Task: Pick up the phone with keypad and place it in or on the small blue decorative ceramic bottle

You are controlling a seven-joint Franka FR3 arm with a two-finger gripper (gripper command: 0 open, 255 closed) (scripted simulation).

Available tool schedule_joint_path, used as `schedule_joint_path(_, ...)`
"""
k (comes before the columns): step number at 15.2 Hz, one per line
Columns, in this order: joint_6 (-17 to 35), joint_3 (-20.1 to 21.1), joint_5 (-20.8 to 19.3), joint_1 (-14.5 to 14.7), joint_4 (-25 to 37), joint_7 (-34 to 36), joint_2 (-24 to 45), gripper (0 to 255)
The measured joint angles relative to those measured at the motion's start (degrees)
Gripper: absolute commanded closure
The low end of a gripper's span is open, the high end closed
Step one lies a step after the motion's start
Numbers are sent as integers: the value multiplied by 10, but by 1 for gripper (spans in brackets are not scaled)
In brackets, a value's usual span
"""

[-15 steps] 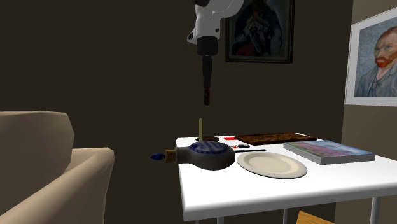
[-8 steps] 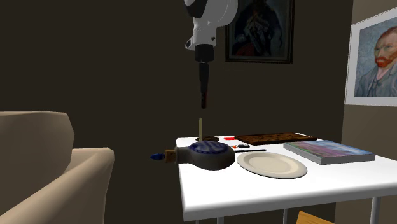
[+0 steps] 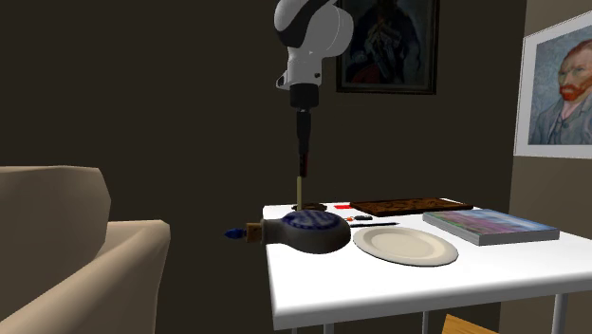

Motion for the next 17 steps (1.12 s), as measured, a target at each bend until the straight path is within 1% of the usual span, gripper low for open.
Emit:
schedule_joint_path(6,41,1,1,1,-39,0,2,255)
schedule_joint_path(12,45,1,1,1,-42,0,2,255)
schedule_joint_path(13,45,1,1,1,-42,0,2,0)
schedule_joint_path(17,45,1,1,1,-42,0,2,0)
